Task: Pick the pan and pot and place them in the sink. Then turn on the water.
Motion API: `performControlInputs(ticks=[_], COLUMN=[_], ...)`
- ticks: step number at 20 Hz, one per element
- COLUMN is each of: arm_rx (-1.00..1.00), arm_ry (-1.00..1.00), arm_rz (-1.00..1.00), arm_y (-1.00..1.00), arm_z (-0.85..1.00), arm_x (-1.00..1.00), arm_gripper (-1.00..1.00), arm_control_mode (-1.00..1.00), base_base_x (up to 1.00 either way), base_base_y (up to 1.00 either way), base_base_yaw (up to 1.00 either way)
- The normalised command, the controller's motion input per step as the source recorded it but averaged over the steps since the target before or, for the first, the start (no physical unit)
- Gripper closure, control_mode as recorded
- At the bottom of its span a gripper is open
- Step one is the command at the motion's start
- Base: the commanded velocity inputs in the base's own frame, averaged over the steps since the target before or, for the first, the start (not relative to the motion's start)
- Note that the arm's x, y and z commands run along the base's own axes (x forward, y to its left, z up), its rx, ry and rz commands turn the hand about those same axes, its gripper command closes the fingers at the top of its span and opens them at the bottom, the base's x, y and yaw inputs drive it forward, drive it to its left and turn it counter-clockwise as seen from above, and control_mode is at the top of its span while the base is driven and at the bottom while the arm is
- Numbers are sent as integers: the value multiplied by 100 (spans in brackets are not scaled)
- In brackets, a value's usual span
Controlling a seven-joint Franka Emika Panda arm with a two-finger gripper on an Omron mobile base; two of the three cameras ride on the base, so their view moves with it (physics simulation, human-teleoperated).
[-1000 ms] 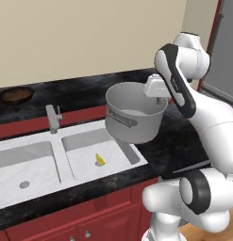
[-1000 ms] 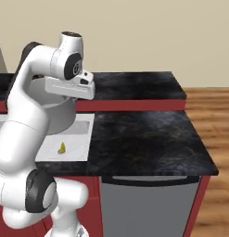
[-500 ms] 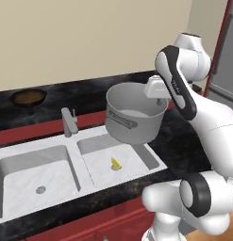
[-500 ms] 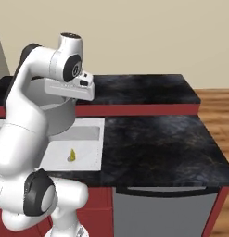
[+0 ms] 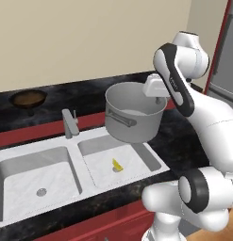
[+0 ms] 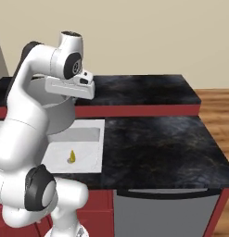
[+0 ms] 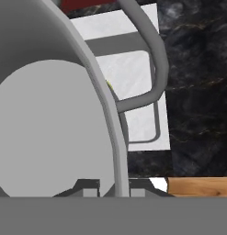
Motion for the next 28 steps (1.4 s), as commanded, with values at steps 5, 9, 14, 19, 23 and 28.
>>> performControlInputs(ticks=[5,9,14,19,23,28], arm_rx=[0,0,0,0,0,0], arm_ry=[0,0,0,0,0,0], arm_rz=[0,0,0,0,0,0], arm_y=[0,0,0,0,0,0], arm_z=[0,0,0,0,0,0], arm_x=[0,0,0,0,0,0], arm_gripper=[100,100,100,100,100,100], arm_control_mode=[100,100,100,100,100,-100], base_base_x=[-18,-31,0,0,0,0], base_base_y=[2,14,0,0,0,0], base_base_yaw=[0,3,0,0,0,0])
